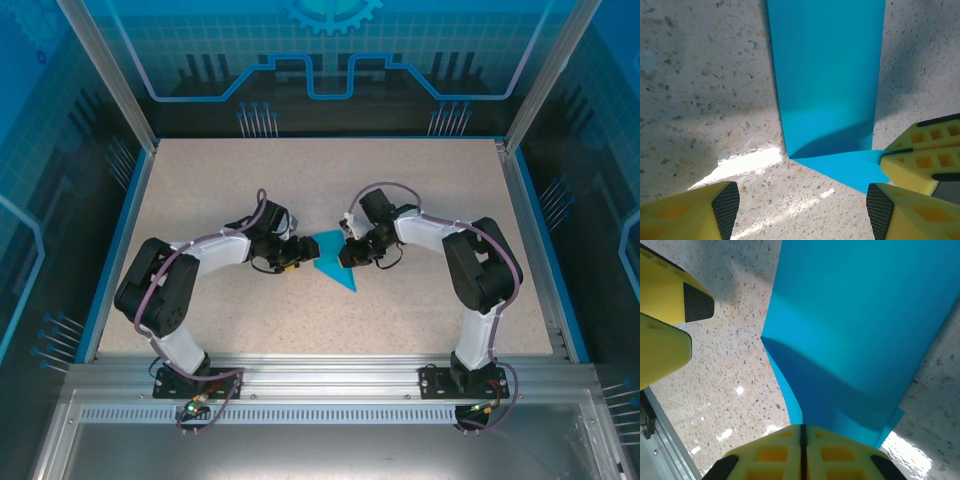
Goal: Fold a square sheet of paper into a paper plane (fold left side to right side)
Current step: Fourth fold the wing at the center of the table.
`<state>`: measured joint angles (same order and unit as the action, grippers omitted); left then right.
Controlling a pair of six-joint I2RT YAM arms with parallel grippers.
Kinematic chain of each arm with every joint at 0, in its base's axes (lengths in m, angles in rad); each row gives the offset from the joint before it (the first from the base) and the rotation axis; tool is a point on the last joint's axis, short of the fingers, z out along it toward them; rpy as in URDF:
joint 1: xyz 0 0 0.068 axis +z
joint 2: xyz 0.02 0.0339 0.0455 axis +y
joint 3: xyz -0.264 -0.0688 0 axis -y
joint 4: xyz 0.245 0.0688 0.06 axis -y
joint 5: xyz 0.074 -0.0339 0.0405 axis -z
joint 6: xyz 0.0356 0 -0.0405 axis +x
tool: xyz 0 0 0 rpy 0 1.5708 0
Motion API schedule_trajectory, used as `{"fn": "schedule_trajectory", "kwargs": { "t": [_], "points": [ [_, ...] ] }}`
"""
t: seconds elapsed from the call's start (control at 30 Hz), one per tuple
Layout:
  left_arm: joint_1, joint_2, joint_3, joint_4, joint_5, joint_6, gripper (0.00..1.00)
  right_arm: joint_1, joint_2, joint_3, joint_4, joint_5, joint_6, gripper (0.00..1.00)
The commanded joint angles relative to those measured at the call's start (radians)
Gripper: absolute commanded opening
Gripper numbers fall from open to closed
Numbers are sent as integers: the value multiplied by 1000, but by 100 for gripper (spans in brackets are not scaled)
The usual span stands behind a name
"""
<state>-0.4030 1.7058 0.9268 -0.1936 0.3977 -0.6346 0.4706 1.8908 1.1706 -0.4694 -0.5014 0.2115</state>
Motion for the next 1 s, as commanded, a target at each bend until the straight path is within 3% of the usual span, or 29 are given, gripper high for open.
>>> {"fn": "schedule_trajectory", "kwargs": {
  "t": [0.0, 0.47, 0.7, 0.8, 0.97],
  "points": [
    [3, 23, 1, 39, 36, -33, 72, -16, -23, -5, 5, -15, -11, 7],
    [-49, 116, 69, 99, 77, -75, 72, -56, -38, -31, 26, -60, -6, 8],
    [-66, 138, 93, 112, 78, -97, 56, -56, -28, -33, 29, -52, -4, 9],
    [-67, 134, 98, 114, 72, -104, 46, -57, -30, -33, 31, -30, -4, 16],
    [-68, 124, 102, 105, 56, -112, 33, -56, -112, -56, 36, 79, -9, 36]
  ]
}}
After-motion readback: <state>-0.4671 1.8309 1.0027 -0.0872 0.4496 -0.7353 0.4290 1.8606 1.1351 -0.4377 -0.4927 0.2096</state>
